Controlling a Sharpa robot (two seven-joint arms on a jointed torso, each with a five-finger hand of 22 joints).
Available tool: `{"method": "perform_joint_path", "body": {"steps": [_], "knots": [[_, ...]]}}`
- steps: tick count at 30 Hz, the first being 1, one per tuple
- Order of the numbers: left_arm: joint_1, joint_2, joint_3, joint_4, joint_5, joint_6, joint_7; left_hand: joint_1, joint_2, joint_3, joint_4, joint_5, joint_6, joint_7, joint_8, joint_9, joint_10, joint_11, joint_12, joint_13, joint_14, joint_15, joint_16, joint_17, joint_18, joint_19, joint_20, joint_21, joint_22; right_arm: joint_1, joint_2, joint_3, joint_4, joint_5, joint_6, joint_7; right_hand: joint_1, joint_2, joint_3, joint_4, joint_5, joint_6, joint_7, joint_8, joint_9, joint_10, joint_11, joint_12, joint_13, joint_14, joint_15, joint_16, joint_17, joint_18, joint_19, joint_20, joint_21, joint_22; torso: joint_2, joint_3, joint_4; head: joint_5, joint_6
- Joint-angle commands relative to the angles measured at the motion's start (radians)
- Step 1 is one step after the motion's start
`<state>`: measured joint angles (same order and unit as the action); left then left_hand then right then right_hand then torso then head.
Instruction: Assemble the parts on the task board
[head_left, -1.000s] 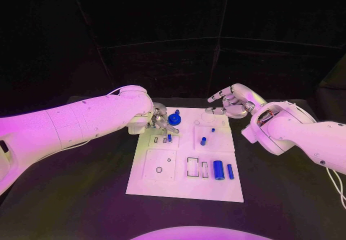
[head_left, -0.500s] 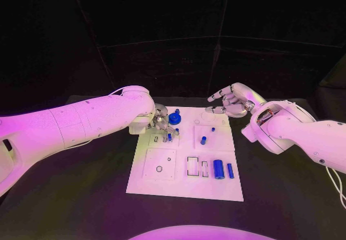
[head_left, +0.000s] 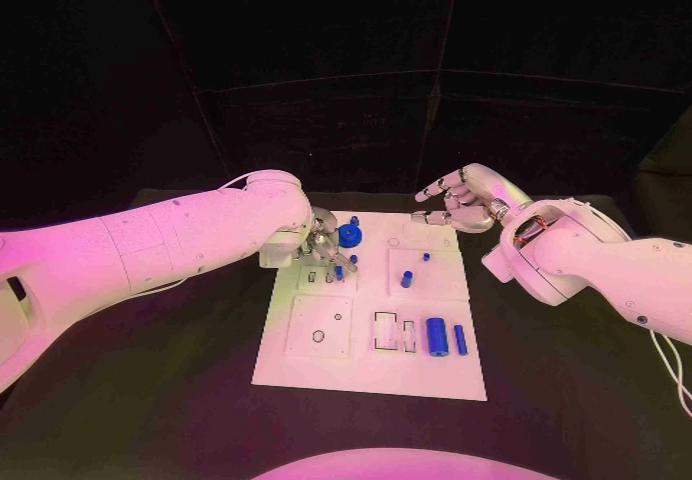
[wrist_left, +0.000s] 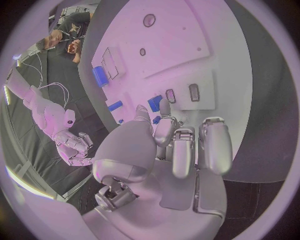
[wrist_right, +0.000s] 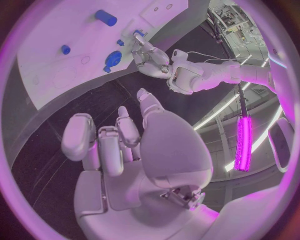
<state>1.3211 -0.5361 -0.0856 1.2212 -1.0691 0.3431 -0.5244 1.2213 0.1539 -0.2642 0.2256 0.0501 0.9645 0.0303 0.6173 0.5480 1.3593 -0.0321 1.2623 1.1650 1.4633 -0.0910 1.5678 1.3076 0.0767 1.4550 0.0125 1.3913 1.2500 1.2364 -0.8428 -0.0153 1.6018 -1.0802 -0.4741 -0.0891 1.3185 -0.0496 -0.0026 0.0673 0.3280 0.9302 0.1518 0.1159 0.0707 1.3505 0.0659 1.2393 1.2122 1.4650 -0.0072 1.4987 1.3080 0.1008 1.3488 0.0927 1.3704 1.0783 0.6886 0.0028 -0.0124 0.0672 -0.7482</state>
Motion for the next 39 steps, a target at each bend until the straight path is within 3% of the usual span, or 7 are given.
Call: {"method": "perform_joint_path", "body": {"steps": [1,14,22,24,26,31,39], "knots": [[0.001,0.001,0.000,0.002,-0.006,0.014,-0.008,0.015,0.003,0.009,-0.012,-0.001,-0.009,0.003,0.005,0.005,0.004,-0.005,0.005,-0.001,0.107,-0.006,0.003,0.263,-0.013,-0.001,0.000,-0.004,-0.002,0.002,0.002,0.001,0.000,0.001,0.007,-0.002,0.008,0.003,-0.001,-0.005,0.007,0.007,-0.002,0.006,-0.001,0.002,-0.006,-0.005,0.000,0.067,-0.008,-0.006,0.077,-0.006,-0.006,-0.001,-0.005,-0.001,0.001,0.0001,-0.0001,0.000,-0.001],[0.001,0.002,0.000,0.005,-0.006,0.016,-0.008,0.084,0.021,0.086,-0.075,0.000,-0.026,-0.003,0.003,0.021,0.002,-0.010,0.003,0.000,0.107,-0.009,0.003,0.263,-0.013,-0.001,-0.002,-0.003,0.003,0.002,0.007,0.001,-0.005,0.001,0.010,-0.004,0.012,0.005,0.000,-0.006,0.016,0.007,-0.002,0.006,-0.002,0.002,-0.006,-0.005,-0.001,0.067,-0.008,-0.006,0.077,-0.006,-0.006,-0.001,-0.005,-0.001,0.000,0.0003,-0.0002,0.000,-0.006],[0.000,-0.002,0.000,0.014,-0.005,-0.017,-0.007,0.177,0.038,0.289,-0.172,0.064,-0.054,0.002,-0.032,0.017,-0.012,-0.009,-0.014,-0.008,0.107,-0.012,0.003,0.263,-0.014,0.000,-0.007,0.000,0.014,0.002,0.008,0.001,-0.008,-0.003,0.010,-0.004,0.013,0.005,0.000,-0.006,0.018,0.007,-0.002,0.006,-0.002,0.002,-0.006,-0.005,0.000,0.067,-0.008,-0.006,0.077,-0.006,-0.006,-0.001,-0.005,-0.001,0.001,0.0001,0.0001,0.000,-0.009],[0.000,-0.005,0.000,0.020,-0.004,-0.032,-0.006,0.136,-0.001,0.408,-0.185,0.063,-0.050,0.010,-0.037,0.022,-0.011,-0.005,-0.017,-0.010,0.107,-0.004,0.003,0.263,-0.014,0.000,-0.002,0.001,0.018,0.002,0.009,0.001,-0.009,-0.010,0.010,-0.005,0.013,0.005,0.000,-0.006,0.018,0.007,-0.002,0.006,-0.002,0.002,-0.006,-0.005,0.000,0.067,-0.008,-0.006,0.077,-0.006,-0.006,-0.001,-0.005,-0.001,0.000,0.0001,0.0005,-0.001,-0.008],[-0.001,-0.011,0.000,0.028,0.004,-0.049,-0.005,0.043,-0.075,0.609,-0.192,0.061,-0.042,0.013,-0.034,0.037,-0.007,-0.005,-0.017,-0.009,0.107,0.000,0.003,0.263,-0.013,-0.001,-0.001,0.002,0.023,0.002,0.009,0.001,-0.009,-0.015,0.011,-0.005,0.013,0.005,0.000,-0.006,0.018,0.007,-0.002,0.006,-0.002,0.002,-0.006,-0.005,0.000,0.067,-0.008,-0.006,0.077,-0.006,-0.006,-0.001,-0.005,-0.001,0.000,-0.0002,0.0005,-0.001,-0.008],[-0.001,-0.032,0.000,0.050,0.039,-0.093,-0.003,-0.075,-0.168,0.859,-0.214,0.055,-0.049,0.013,-0.012,0.075,0.001,-0.008,-0.014,-0.008,0.107,-0.004,0.003,0.263,-0.016,0.000,0.007,0.002,0.031,0.002,0.010,0.001,-0.011,-0.020,0.013,-0.006,0.013,0.005,0.000,-0.007,0.019,0.007,-0.002,0.007,-0.002,0.002,-0.006,-0.006,-0.002,0.067,-0.008,-0.006,0.076,-0.006,-0.006,-0.001,-0.005,0.000,0.000,0.0010,0.0020,0.000,-0.010],[-0.004,-0.077,0.000,0.097,0.054,-0.165,-0.002,-0.122,-0.188,0.949,-0.234,0.052,-0.044,0.005,0.013,0.105,0.007,-0.005,-0.010,-0.006,0.107,-0.004,0.003,0.263,-0.017,0.003,0.003,0.006,0.040,0.002,0.009,0.001,-0.014,-0.022,0.018,-0.010,0.013,0.005,0.000,-0.006,0.020,0.007,-0.002,0.007,-0.002,0.002,-0.006,-0.006,-0.002,0.067,-0.008,-0.007,0.076,-0.006,-0.006,-0.001,-0.006,-0.002,0.000,0.0019,0.0047,0.003,-0.008]]}}
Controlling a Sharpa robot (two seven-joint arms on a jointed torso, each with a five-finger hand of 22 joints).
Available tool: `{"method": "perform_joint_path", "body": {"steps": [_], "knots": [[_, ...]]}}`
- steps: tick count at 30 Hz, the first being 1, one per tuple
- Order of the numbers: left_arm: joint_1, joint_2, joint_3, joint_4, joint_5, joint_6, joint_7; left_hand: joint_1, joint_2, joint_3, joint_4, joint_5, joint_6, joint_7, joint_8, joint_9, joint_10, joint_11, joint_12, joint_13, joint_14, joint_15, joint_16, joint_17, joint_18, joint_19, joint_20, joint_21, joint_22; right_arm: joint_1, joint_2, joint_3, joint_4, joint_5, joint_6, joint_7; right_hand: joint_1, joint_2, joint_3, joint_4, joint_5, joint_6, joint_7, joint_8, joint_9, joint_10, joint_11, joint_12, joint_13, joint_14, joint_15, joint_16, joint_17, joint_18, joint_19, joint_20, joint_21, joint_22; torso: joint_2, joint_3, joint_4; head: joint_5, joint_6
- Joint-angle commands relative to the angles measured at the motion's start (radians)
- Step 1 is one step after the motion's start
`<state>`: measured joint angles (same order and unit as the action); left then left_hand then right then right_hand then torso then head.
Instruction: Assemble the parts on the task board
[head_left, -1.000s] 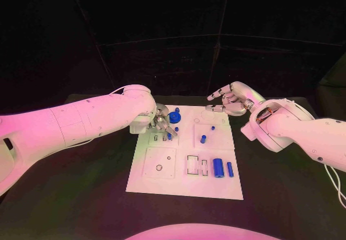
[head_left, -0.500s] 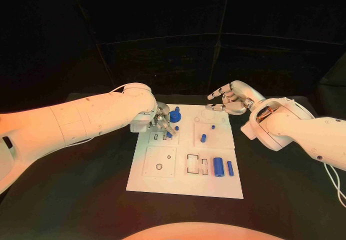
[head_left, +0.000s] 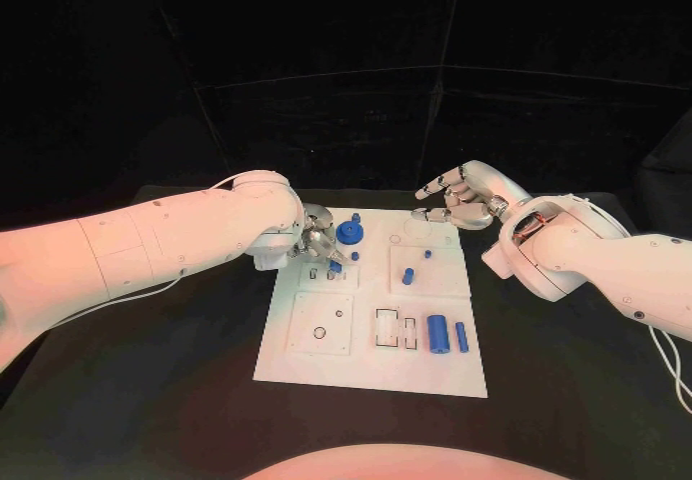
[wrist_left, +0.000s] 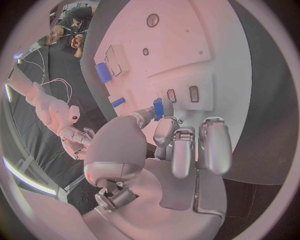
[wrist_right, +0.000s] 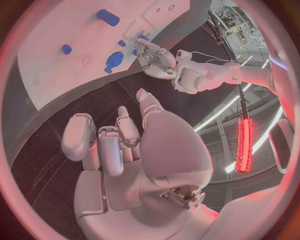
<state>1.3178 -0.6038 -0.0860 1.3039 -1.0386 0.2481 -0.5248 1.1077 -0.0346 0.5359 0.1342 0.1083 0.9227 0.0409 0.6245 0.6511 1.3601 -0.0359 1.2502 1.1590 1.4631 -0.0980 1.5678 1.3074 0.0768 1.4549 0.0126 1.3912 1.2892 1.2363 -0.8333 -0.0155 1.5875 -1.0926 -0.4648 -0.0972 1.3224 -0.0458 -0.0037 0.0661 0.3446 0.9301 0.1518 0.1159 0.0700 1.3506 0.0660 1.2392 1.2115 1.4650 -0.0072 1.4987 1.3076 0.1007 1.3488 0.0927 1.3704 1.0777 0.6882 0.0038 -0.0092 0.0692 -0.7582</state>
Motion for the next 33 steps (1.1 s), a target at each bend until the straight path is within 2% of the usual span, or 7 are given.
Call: {"method": "perform_joint_path", "body": {"steps": [1,5,9,16,23,28,33], "knots": [[-0.003,-0.016,0.000,0.022,0.024,-0.078,-0.001,-0.009,0.000,0.149,-0.142,-0.006,-0.002,-0.006,0.006,0.002,0.006,-0.001,0.002,0.000,0.108,0.003,0.003,0.263,-0.017,0.003,0.003,0.006,0.001,0.002,-0.001,0.001,0.000,-0.010,0.009,-0.002,0.009,0.001,0.001,-0.005,0.004,0.007,-0.002,0.007,-0.001,0.002,-0.006,-0.006,-0.001,0.067,-0.008,-0.007,0.076,-0.006,-0.006,-0.001,-0.006,-0.002,0.000,0.0010,0.0027,0.001,0.002],[-0.010,-0.040,0.000,0.048,0.017,-0.109,0.000,-0.012,-0.002,0.154,-0.145,-0.007,-0.003,-0.006,0.008,0.005,0.006,-0.002,0.001,-0.002,0.108,0.003,0.003,0.263,-0.016,0.003,0.003,0.005,0.000,0.002,-0.002,0.001,-0.001,-0.009,0.011,-0.003,0.008,0.001,0.001,-0.005,0.004,0.007,-0.002,0.007,-0.001,0.002,-0.006,-0.006,-0.001,0.067,-0.008,-0.007,0.077,-0.006,-0.006,-0.001,-0.006,-0.002,-0.001,0.0004,0.0086,0.000,0.000],[-0.018,-0.064,0.000,0.072,-0.008,-0.139,0.000,-0.015,-0.007,0.160,-0.148,-0.007,-0.003,-0.007,0.010,0.008,0.006,-0.002,0.001,-0.002,0.108,0.002,0.003,0.263,-0.017,0.003,0.003,0.006,0.002,0.002,-0.004,0.001,-0.001,-0.008,0.012,-0.003,0.008,0.000,0.000,-0.005,0.004,0.007,-0.002,0.007,-0.001,0.002,-0.006,-0.007,-0.001,0.067,-0.008,-0.007,0.076,-0.006,-0.006,-0.001,-0.006,-0.002,-0.002,0.0032,0.0137,0.001,-0.001],[-0.042,-0.080,0.000,0.087,-0.030,-0.178,0.002,-0.020,-0.018,0.164,-0.155,-0.009,-0.002,-0.008,0.014,0.013,0.007,-0.003,0.001,-0.002,0.108,0.002,0.003,0.263,-0.016,0.003,0.002,0.005,0.002,0.002,-0.006,0.001,-0.001,-0.007,0.013,-0.002,0.007,0.000,0.000,-0.004,0.004,0.007,-0.002,0.007,-0.001,0.002,-0.006,-0.006,-0.001,0.067,-0.008,-0.007,0.076,-0.006,-0.006,-0.001,-0.006,-0.002,-0.004,0.0051,0.0182,0.003,-0.005],[-0.067,-0.078,0.000,0.087,-0.049,-0.224,0.006,-0.020,-0.022,0.167,-0.158,-0.009,-0.001,-0.009,0.016,0.015,0.007,-0.004,0.001,-0.003,0.108,0.001,0.003,0.263,-0.016,0.003,0.002,0.005,0.001,0.002,-0.008,0.001,-0.001,-0.002,0.014,0.000,0.007,0.000,0.000,-0.004,0.004,0.007,-0.002,0.007,-0.001,0.002,-0.006,-0.006,-0.001,0.067,-0.008,-0.007,0.076,-0.006,-0.006,-0.001,-0.006,-0.002,-0.003,0.0042,0.0143,0.007,-0.004],[-0.075,-0.074,0.000,0.086,-0.052,-0.240,0.007,-0.021,-0.023,0.167,-0.159,-0.009,0.000,-0.010,0.017,0.016,0.008,-0.004,0.002,-0.001,0.108,0.001,0.003,0.263,-0.017,0.003,0.002,0.006,0.003,0.002,-0.008,0.001,-0.001,-0.002,0.014,0.001,0.006,0.001,-0.001,-0.003,0.005,0.007,-0.002,0.007,-0.001,0.002,-0.006,-0.007,-0.001,0.067,-0.008,-0.007,0.076,-0.006,-0.006,-0.001,-0.006,-0.002,-0.003,0.0051,0.0132,0.008,-0.006],[-0.080,-0.071,0.000,0.086,-0.053,-0.246,0.007,-0.022,-0.024,0.168,-0.160,-0.010,0.001,-0.010,0.018,0.017,0.010,-0.004,0.003,0.000,0.108,0.001,0.003,0.263,-0.017,0.004,0.002,0.007,0.005,0.002,-0.007,0.001,-0.002,-0.001,0.015,0.002,0.006,0.001,-0.001,-0.003,0.005,0.007,-0.002,0.007,-0.001,0.002,-0.006,-0.007,-0.001,0.067,-0.008,-0.007,0.076,-0.006,-0.006,-0.001,-0.006,-0.002,-0.002,0.0040,0.0141,0.006,-0.006]]}}
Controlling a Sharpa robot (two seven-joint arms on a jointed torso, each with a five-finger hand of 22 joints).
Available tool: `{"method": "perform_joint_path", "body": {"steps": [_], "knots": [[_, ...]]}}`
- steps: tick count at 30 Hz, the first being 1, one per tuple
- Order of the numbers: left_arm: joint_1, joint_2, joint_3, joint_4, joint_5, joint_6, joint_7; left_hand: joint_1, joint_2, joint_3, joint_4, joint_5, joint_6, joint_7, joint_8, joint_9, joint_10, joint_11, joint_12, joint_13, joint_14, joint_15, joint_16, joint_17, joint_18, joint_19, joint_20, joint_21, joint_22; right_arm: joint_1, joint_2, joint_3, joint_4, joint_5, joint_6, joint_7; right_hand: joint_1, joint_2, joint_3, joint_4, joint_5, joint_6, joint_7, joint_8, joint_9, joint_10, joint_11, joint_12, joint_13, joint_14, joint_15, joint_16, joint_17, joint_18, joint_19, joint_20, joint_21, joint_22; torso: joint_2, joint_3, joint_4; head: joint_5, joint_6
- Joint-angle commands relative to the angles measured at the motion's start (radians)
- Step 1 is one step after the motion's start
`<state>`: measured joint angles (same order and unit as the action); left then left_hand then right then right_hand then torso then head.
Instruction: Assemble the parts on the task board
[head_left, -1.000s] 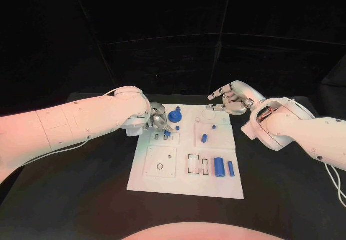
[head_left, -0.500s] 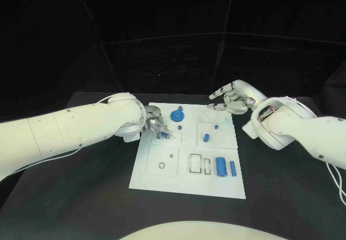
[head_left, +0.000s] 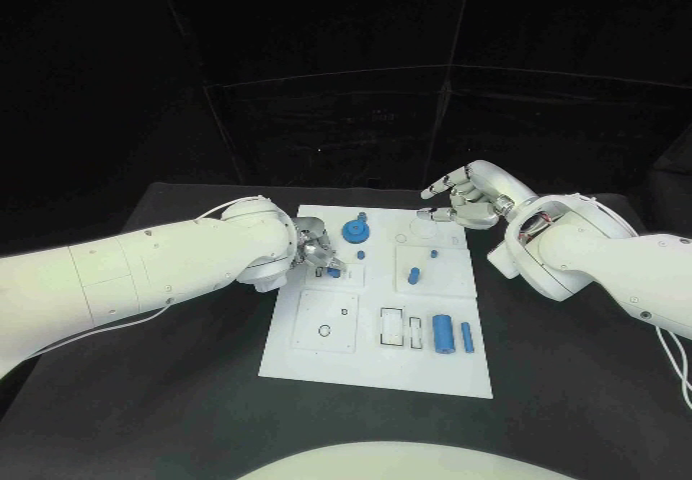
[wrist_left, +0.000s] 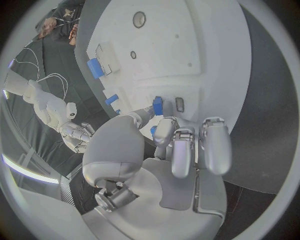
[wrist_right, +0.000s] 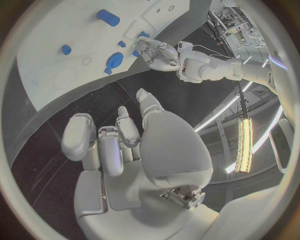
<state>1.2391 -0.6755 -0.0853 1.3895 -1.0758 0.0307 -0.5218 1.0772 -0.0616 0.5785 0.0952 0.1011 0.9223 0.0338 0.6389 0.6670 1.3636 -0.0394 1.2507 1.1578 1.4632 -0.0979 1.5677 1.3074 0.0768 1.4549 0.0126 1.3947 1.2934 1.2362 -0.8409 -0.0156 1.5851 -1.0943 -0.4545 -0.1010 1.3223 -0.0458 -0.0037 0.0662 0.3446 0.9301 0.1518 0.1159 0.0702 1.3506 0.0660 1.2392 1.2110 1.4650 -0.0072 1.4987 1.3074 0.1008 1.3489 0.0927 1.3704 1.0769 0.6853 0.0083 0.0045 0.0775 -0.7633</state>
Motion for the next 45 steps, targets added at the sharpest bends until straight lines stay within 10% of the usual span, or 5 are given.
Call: {"method": "perform_joint_path", "body": {"steps": [1,27,45], "knots": [[-0.002,0.001,-0.001,0.000,-0.016,-0.029,0.004,0.009,0.003,0.125,-0.121,-0.002,0.001,-0.003,0.004,0.001,0.006,-0.001,0.003,0.001,0.108,0.001,0.003,0.263,-0.017,0.004,0.002,0.004,0.001,0.002,0.001,0.001,0.001,0.000,0.005,0.006,0.006,0.001,-0.001,-0.003,0.005,0.007,-0.002,0.007,-0.001,0.002,-0.006,-0.007,-0.001,0.067,-0.008,-0.007,0.077,-0.006,-0.006,-0.001,-0.006,-0.001,0.000,-0.0006,0.0007,-0.002,-0.002],[-0.003,-0.002,-0.001,-0.001,-0.039,0.040,-0.002,-0.021,-0.025,0.107,-0.120,-0.007,0.014,-0.011,0.019,0.015,0.015,-0.006,0.010,0.007,0.108,-0.003,0.003,0.263,-0.017,0.005,-0.001,0.005,0.005,0.002,0.007,0.001,-0.006,0.001,0.012,0.006,0.006,0.001,-0.001,-0.003,0.005,0.007,-0.002,0.007,-0.001,0.002,-0.006,-0.007,-0.001,0.067,-0.008,-0.007,0.077,-0.006,-0.006,-0.001,-0.006,-0.001,0.001,-0.0005,0.0005,-0.005,-0.010],[-0.003,0.007,0.000,-0.009,-0.040,0.026,-0.001,-0.122,-0.042,-0.032,-0.044,-0.013,0.040,-0.021,0.034,0.031,0.030,-0.015,0.033,0.028,0.108,-0.011,0.003,0.263,-0.021,0.014,-0.010,0.015,0.026,0.002,0.009,0.001,-0.009,0.001,0.019,0.002,0.005,0.001,-0.002,-0.002,0.003,0.008,-0.002,0.007,-0.001,0.002,-0.006,-0.007,-0.002,0.067,-0.008,-0.007,0.076,-0.006,-0.007,-0.002,-0.007,-0.003,0.000,-0.0005,-0.0008,-0.004,-0.011]]}}
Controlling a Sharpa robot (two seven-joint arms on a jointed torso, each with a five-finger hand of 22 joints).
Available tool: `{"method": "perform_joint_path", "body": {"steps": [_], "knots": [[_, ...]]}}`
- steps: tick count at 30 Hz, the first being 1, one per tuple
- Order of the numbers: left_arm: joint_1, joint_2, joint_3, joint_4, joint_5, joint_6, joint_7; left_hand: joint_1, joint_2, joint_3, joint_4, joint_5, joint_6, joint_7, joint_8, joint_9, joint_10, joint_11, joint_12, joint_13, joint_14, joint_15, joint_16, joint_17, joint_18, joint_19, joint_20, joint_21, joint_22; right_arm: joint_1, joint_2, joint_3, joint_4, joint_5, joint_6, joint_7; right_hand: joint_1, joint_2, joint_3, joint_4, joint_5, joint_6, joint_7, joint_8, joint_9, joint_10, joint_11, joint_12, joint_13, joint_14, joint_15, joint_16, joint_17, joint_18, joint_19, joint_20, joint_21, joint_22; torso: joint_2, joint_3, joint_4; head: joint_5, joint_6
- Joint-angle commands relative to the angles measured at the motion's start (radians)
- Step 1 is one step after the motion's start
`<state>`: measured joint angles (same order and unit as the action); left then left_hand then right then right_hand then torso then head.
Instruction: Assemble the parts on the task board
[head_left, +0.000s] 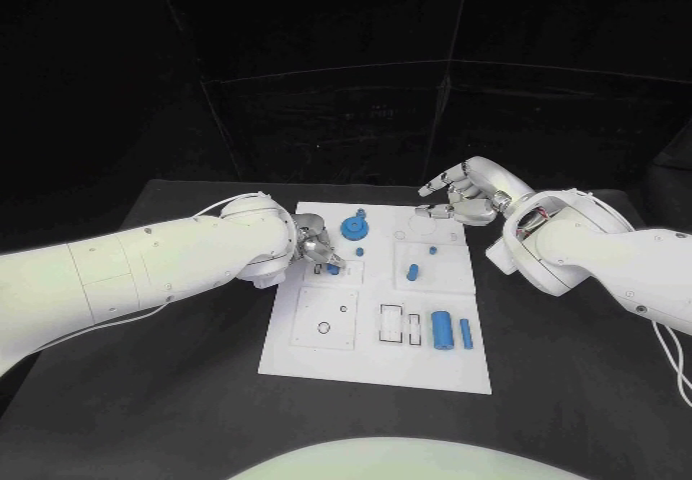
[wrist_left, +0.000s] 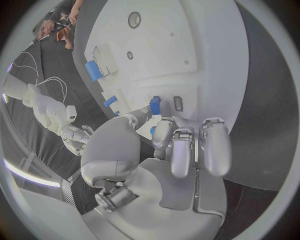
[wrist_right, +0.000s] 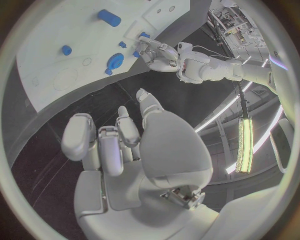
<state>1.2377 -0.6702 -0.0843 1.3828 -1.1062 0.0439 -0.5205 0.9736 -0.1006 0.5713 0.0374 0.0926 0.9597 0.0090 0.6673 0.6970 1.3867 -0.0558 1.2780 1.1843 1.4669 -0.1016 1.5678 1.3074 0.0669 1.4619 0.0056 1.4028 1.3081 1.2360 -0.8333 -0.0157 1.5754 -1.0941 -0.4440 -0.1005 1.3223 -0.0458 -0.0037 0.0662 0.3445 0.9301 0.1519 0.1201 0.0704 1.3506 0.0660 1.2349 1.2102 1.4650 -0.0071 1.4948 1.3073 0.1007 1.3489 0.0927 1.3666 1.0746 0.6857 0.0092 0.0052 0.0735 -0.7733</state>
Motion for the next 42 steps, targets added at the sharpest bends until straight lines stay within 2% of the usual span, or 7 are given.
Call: {"method": "perform_joint_path", "body": {"steps": [1,9,23,28,35,42], "knots": [[-0.001,0.002,-0.001,-0.003,-0.009,0.013,-0.003,-0.022,-0.002,-0.045,0.021,-0.004,0.003,0.003,0.006,0.002,0.007,0.001,0.007,0.003,0.104,-0.008,0.003,0.263,-0.012,0.007,-0.003,0.007,0.013,0.002,0.001,0.001,0.001,0.000,0.009,0.002,0.005,0.001,-0.002,-0.002,0.003,0.008,-0.002,0.003,-0.001,0.002,-0.006,-0.003,-0.001,0.067,-0.008,-0.003,0.076,-0.006,-0.007,-0.002,-0.003,-0.001,0.000,-0.0014,-0.0015,-0.001,-0.001],[0.000,0.010,-0.001,-0.012,-0.009,0.021,-0.003,-0.032,0.007,-0.140,0.055,-0.004,0.007,0.002,0.005,0.006,0.009,0.000,0.012,0.007,0.104,-0.009,0.003,0.263,-0.013,0.010,-0.005,0.010,0.021,0.002,0.003,0.001,-0.001,0.000,0.011,0.001,0.005,0.001,-0.002,-0.002,0.001,0.008,-0.002,0.003,-0.001,0.001,-0.006,-0.003,-0.001,0.067,-0.008,-0.004,0.075,-0.006,-0.007,-0.002,-0.003,-0.001,0.000,-0.0001,0.0001,-0.002,-0.002],[0.000,0.018,-0.001,-0.025,-0.009,0.028,-0.004,-0.036,0.018,-0.239,0.095,-0.005,0.014,0.000,0.004,0.009,0.014,-0.001,0.020,0.015,0.104,-0.010,0.003,0.263,-0.015,0.014,-0.006,0.015,0.032,0.002,0.005,0.001,-0.002,0.000,0.014,0.002,0.002,-0.002,-0.005,-0.001,-0.004,0.008,-0.002,0.004,-0.002,0.000,-0.006,-0.005,-0.003,0.066,-0.008,-0.005,0.073,-0.005,-0.008,-0.002,-0.005,-0.004,0.000,-0.0008,-0.0006,-0.003,-0.003],[0.000,0.020,-0.001,-0.027,-0.009,0.025,-0.004,-0.043,0.022,-0.302,0.126,-0.005,0.017,-0.003,0.005,0.011,0.017,-0.004,0.024,0.019,0.104,-0.012,0.003,0.263,-0.016,0.016,-0.007,0.017,0.038,0.002,0.005,0.001,-0.003,0.000,0.015,0.002,0.002,-0.002,-0.006,0.000,-0.005,0.008,-0.002,0.004,-0.002,0.000,-0.006,-0.005,-0.003,0.066,-0.008,-0.005,0.072,-0.005,-0.009,-0.002,-0.006,-0.006,0.000,-0.0009,0.0001,-0.004,-0.004],[0.001,0.019,0.000,-0.025,-0.009,0.019,-0.004,-0.060,0.043,-0.392,0.198,-0.021,0.019,-0.005,0.008,0.015,0.020,-0.006,0.027,0.022,0.104,-0.014,0.003,0.263,-0.017,0.019,-0.010,0.020,0.045,0.002,0.007,0.001,-0.005,0.002,0.015,0.003,-0.004,-0.003,-0.010,0.004,-0.007,0.007,-0.002,0.004,-0.002,0.000,-0.005,-0.006,-0.004,0.065,-0.008,-0.007,0.069,-0.004,-0.010,-0.002,-0.008,-0.009,0.000,-0.0009,0.0002,-0.006,-0.006],[0.002,0.015,0.000,-0.022,-0.009,0.019,-0.004,-0.056,0.048,-0.408,0.210,-0.023,0.019,-0.006,0.009,0.017,0.020,-0.006,0.028,0.023,0.104,-0.014,0.003,0.263,-0.017,0.020,-0.010,0.021,0.048,0.002,0.007,0.001,-0.006,0.003,0.017,0.003,-0.007,-0.004,-0.013,0.006,-0.004,0.007,-0.002,0.004,-0.002,0.000,-0.005,-0.006,-0.005,0.065,-0.008,-0.007,0.068,-0.004,-0.011,-0.002,-0.008,-0.010,0.000,-0.0011,0.0005,-0.007,-0.006]]}}
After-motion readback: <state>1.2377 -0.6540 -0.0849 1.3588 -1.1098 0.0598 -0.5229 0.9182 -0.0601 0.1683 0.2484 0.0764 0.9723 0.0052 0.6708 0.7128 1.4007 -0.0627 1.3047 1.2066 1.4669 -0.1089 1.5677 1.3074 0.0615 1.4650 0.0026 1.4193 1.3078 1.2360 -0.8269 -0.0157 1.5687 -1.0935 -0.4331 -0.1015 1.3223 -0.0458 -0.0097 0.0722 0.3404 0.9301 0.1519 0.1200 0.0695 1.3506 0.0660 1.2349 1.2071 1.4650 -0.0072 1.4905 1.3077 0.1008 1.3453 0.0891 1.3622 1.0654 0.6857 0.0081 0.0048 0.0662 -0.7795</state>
